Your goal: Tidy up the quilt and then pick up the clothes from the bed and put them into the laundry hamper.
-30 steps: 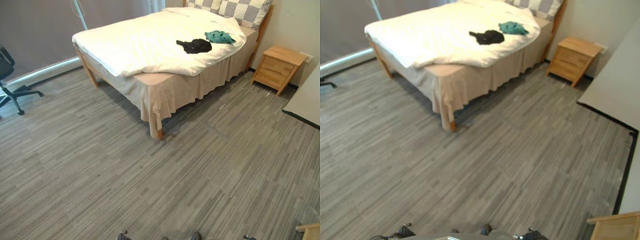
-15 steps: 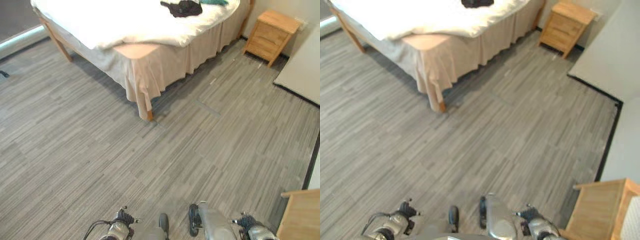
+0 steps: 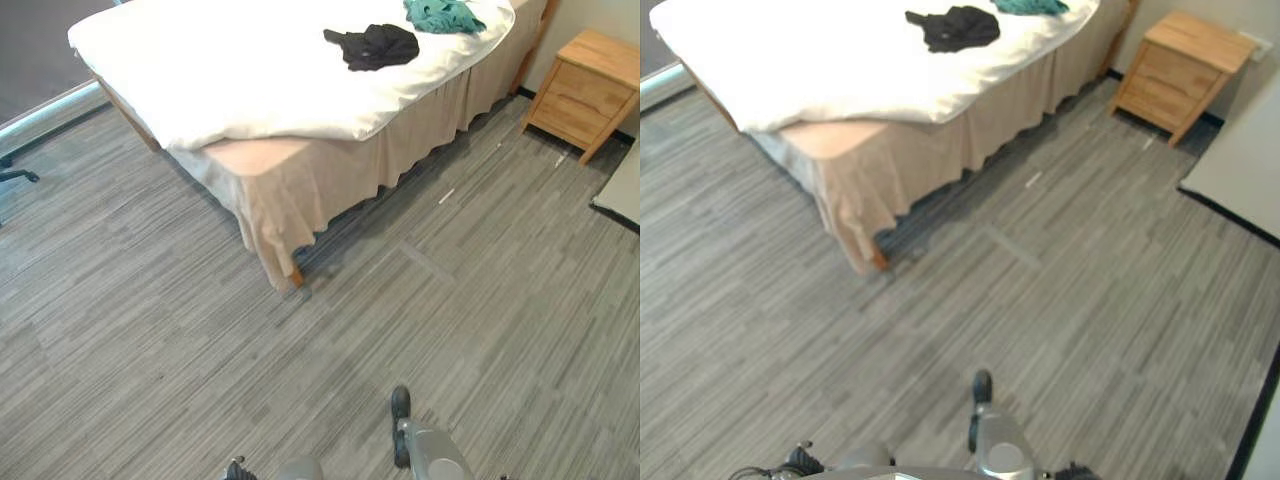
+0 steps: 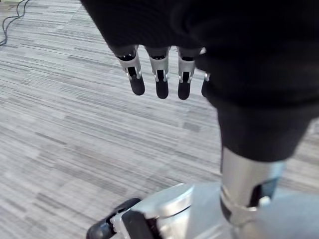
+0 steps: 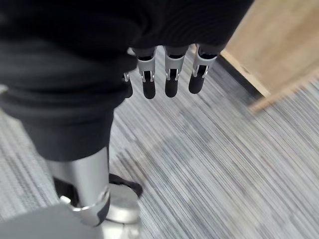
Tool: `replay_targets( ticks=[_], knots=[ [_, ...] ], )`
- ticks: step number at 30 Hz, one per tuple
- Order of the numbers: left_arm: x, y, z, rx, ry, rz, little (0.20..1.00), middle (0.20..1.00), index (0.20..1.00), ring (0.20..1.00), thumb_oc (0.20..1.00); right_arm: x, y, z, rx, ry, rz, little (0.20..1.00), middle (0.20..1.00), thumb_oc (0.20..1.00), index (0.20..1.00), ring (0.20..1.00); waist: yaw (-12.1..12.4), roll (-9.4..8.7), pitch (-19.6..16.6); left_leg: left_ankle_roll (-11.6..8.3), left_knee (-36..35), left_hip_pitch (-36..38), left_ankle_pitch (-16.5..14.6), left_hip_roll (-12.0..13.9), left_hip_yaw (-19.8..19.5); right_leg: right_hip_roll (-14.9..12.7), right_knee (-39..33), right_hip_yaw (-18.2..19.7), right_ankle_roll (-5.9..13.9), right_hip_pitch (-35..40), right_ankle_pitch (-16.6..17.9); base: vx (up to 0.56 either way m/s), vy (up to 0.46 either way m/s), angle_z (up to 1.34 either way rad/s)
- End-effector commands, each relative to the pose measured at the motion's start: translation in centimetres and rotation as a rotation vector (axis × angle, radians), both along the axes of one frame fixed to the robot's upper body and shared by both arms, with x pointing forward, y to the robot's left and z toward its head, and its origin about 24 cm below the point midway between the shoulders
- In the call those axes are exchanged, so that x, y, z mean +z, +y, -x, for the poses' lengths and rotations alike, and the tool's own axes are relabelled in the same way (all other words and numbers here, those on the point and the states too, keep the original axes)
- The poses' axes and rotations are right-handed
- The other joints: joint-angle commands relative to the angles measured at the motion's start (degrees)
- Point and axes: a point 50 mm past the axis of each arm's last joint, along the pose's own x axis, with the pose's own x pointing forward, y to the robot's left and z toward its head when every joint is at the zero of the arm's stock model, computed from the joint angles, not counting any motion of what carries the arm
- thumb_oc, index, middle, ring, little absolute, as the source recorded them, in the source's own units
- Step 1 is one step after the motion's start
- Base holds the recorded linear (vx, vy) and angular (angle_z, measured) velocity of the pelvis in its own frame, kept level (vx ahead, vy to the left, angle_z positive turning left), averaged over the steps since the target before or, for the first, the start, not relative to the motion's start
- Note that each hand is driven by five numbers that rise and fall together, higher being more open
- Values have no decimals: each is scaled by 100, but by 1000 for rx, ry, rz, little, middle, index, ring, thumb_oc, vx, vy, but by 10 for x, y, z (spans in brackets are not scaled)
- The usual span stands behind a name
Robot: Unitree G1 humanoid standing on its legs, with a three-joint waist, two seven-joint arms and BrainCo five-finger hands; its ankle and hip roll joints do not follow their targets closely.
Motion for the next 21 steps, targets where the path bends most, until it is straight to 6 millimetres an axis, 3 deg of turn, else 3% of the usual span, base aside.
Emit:
replay_targets(
  ticks=[1, 2, 3, 4, 5, 7, 8, 9, 10, 12, 13, 16, 18, 19, 21],
  knots=[
    [14, 9, -42, 29, -131, -26, 1000, 1000, 1000, 1000, 1000, 9, -16, -16, 51, -18, 78, 1000, 1000, 1000, 1000, 1000, 157, -383, 448, 244, -1881, 1056, -759, -281, 750, -272, -850, 300, 1039, 430, 181, 367, -20, -4],
    [14, 5, -43, 35, -140, -11, 1000, 1000, 1000, 1000, 1000, 12, -17, -23, 56, -45, 81, 1000, 1000, 1000, 1000, 1000, 302, -408, 461, 254, -2177, 759, -913, -486, 871, -253, -958, 406, 1070, 672, 115, 886, 49, -35],
    [12, -3, -43, 45, -151, 19, 1000, 1000, 1000, 1000, 1000, 16, -21, -29, 36, -91, 81, 1000, 1000, 1000, 1000, 1000, 513, -301, 314, 297, -3987, 414, -921, -679, 1238, -168, -1171, 572, 1201, 1144, -74, 727, 70, -75],
    [12, -4, -42, 44, -149, 20, 1000, 1000, 1000, 1000, 1000, 15, -21, -28, 35, -89, 82, 1000, 1000, 1000, 1000, 1000, 539, -324, 336, 302, -4095, 526, -904, -705, 1269, -198, -1197, 597, 1211, 1208, -89, 1001, 91, -79],
    [10, -4, -37, 19, -123, 10, 1000, 1000, 1000, 1000, 1000, 15, -24, -23, 28, -82, 98, 1000, 1000, 1000, 1000, 1000, 663, -182, 169, 210, -5353, 347, -276, -390, 2284, 53, -1288, 410, 1217, 1803, -472, 495, 20, -60],
    [9, -3, -34, 30, -113, 13, 1000, 1000, 1000, 1000, 1000, 14, -21, -24, 30, -82, 86, 1000, 1000, 1000, 1000, 1000, 703, -168, 68, 244, -5646, 562, -322, -349, 2467, 105, -1217, 409, 1224, 1869, -567, 562, 37, -34],
    [6, 0, -23, 47, -80, 7, 1000, 1000, 1000, 1000, 1000, 8, -12, -15, 53, -50, 65, 1000, 1000, 1000, 1000, 1000, 747, -239, -88, 451, -6016, 1013, -369, -529, 2374, 113, -657, 303, 1278, 1938, -719, 678, 91, -22],
    [5, 3, -18, 38, -58, -2, 1000, 1000, 1000, 1000, 1000, 5, -6, -12, 60, -36, 44, 1000, 1000, 1000, 1000, 1000, 667, -249, -114, 557, -6267, 1422, -519, -586, 2363, 82, 606, 145, 1663, 1571, -625, 559, 64, 12],
    [6, 6, -18, 37, -55, -12, 1000, 1000, 1000, 1000, 1000, 5, -3, -14, 63, -42, 34, 1000, 1000, 1000, 1000, 1000, 607, -196, -82, 577, -6319, 1553, -553, -506, 2322, 53, 1099, 129, 1823, 1246, -374, 351, 56, 59],
    [8, 13, -19, 47, -56, -28, 1000, 1000, 1000, 1000, 1000, 5, 2, -19, 67, -57, 18, 1000, 1000, 1000, 1000, 1000, 520, -112, -5, 576, -6384, 1740, -582, -379, 2223, -98, 1966, 126, 1962, 634, -62, 183, -11, 68],
    [8, 13, -19, 48, -56, -28, 1000, 1000, 1000, 1000, 1000, 5, 2, -19, 68, -57, 18, 1000, 1000, 1000, 1000, 1000, 515, -128, -8, 580, -6377, 1730, -587, -398, 2222, -120, 2019, 129, 1967, 603, -91, 181, -40, 56],
    [11, 23, -21, 56, -67, -53, 1000, 1000, 1000, 1000, 1000, 6, 4, -23, 80, -65, 17, 1000, 1000, 1000, 1000, 1000, 475, -82, 33, 481, -6384, 1899, -672, -350, 1952, -441, 1312, 35, 1702, 450, -361, 280, -141, 70],
    [12, 28, -21, 55, -67, -71, 1000, 1000, 1000, 1000, 1000, 6, 5, -24, 85, -68, 21, 1000, 1000, 1000, 1000, 1000, 419, -124, 15, 419, -6384, 1988, -766, -401, 1710, -462, 431, 491, 1640, 352, -296, 315, -224, 89],
    [13, 31, -21, 51, -68, -82, 1000, 1000, 1000, 1000, 1000, 6, 4, -24, 83, -65, 22, 1000, 1000, 1000, 1000, 1000, 341, -152, 31, 379, -6384, 2090, -869, -410, 1539, -473, -139, 841, 1688, 394, -139, 323, -262, 101],
    [15, 37, -21, 59, -73, -99, 1000, 1000, 1000, 1000, 1000, 6, 3, -22, 73, -58, 21, 1000, 1000, 1000, 1000, 1000, 272, -189, 19, 303, -6384, 2174, -966, -361, 1287, -556, -585, 1430, 1811, 306, 149, 289, -284, 95]
  ],
)
